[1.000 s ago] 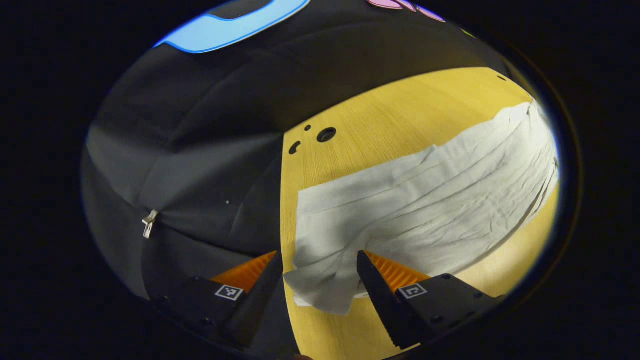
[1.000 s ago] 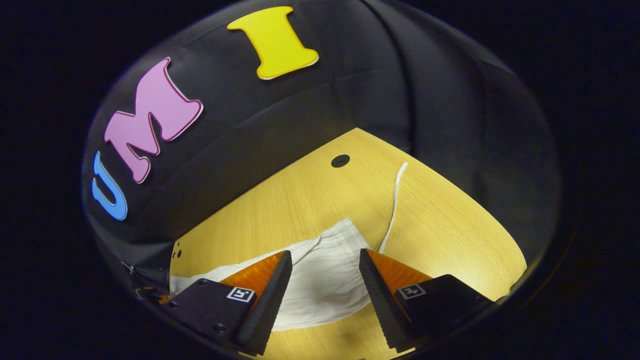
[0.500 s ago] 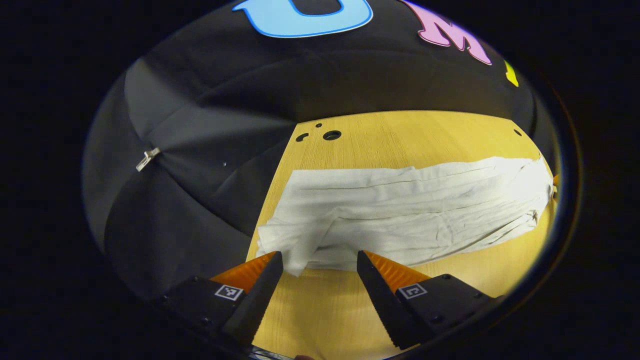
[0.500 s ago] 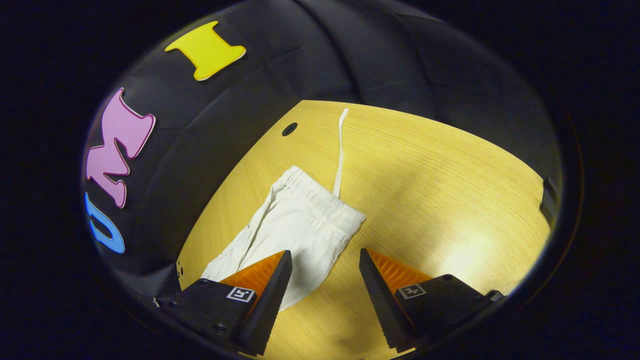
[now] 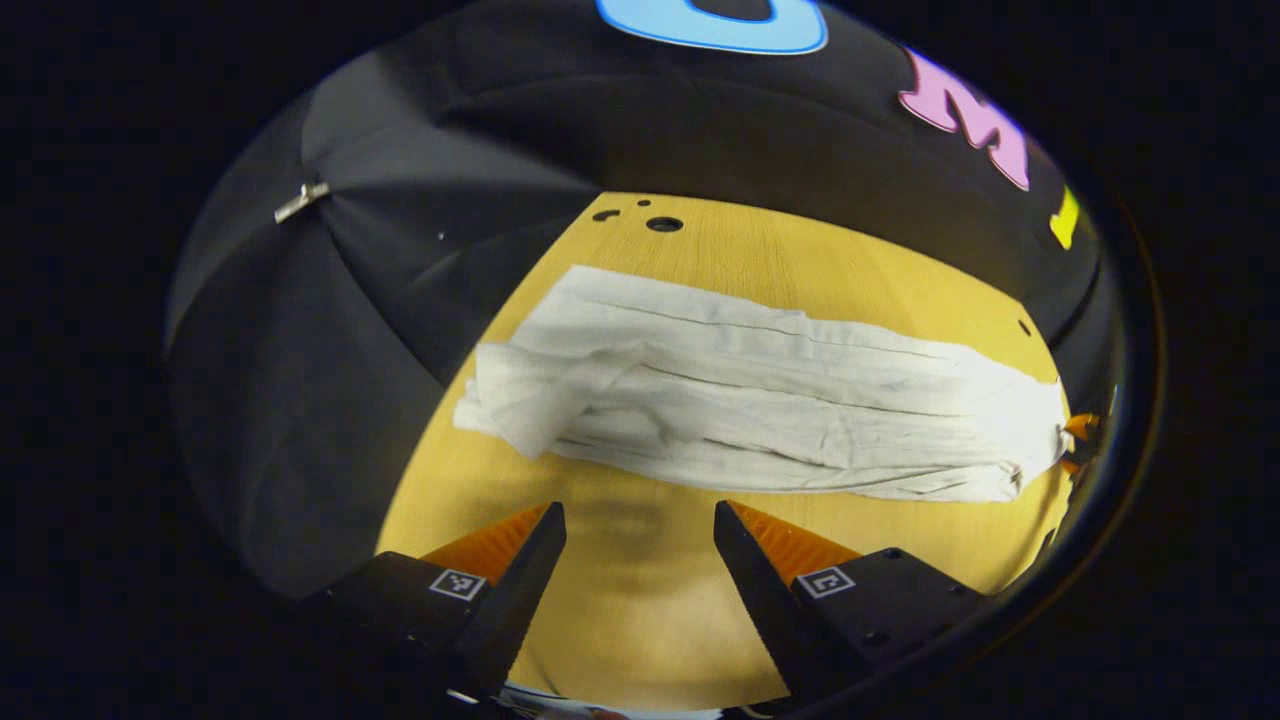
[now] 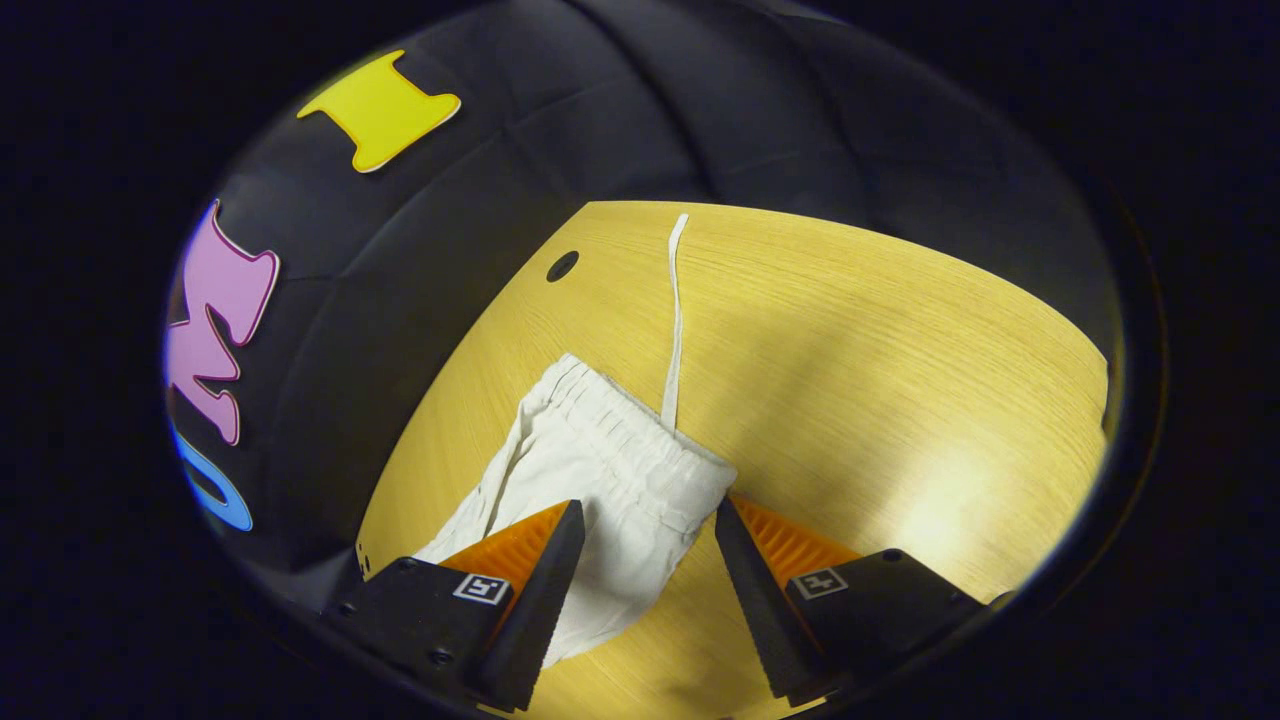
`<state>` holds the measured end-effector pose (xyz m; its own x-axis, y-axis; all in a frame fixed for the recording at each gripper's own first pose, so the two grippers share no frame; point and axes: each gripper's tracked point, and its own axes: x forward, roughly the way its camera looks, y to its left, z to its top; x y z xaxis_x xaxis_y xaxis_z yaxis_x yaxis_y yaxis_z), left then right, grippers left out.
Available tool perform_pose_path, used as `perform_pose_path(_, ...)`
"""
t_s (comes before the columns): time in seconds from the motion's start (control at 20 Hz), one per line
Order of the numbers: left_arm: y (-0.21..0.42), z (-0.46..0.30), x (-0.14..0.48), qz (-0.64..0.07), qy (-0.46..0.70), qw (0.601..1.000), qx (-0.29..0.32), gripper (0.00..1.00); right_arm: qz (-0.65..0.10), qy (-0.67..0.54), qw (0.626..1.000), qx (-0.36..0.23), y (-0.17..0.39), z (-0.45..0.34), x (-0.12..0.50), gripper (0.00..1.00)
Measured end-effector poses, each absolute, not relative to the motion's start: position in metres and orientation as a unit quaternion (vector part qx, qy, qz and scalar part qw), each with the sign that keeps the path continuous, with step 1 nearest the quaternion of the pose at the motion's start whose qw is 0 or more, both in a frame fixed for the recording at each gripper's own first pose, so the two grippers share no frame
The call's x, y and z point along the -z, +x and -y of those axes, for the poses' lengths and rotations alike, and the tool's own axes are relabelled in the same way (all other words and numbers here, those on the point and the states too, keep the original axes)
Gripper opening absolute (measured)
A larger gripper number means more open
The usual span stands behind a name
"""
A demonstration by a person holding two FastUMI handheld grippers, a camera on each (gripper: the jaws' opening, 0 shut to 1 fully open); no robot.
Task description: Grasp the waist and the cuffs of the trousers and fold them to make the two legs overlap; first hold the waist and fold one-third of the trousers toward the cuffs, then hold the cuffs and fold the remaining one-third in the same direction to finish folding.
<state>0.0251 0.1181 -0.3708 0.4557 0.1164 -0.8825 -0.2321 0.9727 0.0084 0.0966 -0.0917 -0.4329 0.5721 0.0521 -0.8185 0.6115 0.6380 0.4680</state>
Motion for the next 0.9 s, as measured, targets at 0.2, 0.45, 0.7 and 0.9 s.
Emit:
perform_pose_path(0.2,0.037,-0.086,0.380,-0.498,-0.228,0.830,-0.105,0.96,-0.435,0.405,0.785,0.176,0.085,0.096,0.442,0.58)
perform_pose_path(0.45,0.059,-0.114,0.393,-0.456,-0.376,0.782,-0.196,0.96,-0.421,0.407,0.792,0.170,0.091,0.098,0.445,0.09)
perform_pose_path(0.7,0.083,-0.133,0.407,-0.444,-0.390,0.770,-0.240,0.95,-0.424,0.410,0.791,0.165,0.092,0.097,0.445,0.09)
perform_pose_path(0.9,0.106,-0.142,0.411,-0.442,-0.393,0.764,-0.258,0.95,-0.426,0.404,0.794,0.157,0.092,0.097,0.445,0.09)
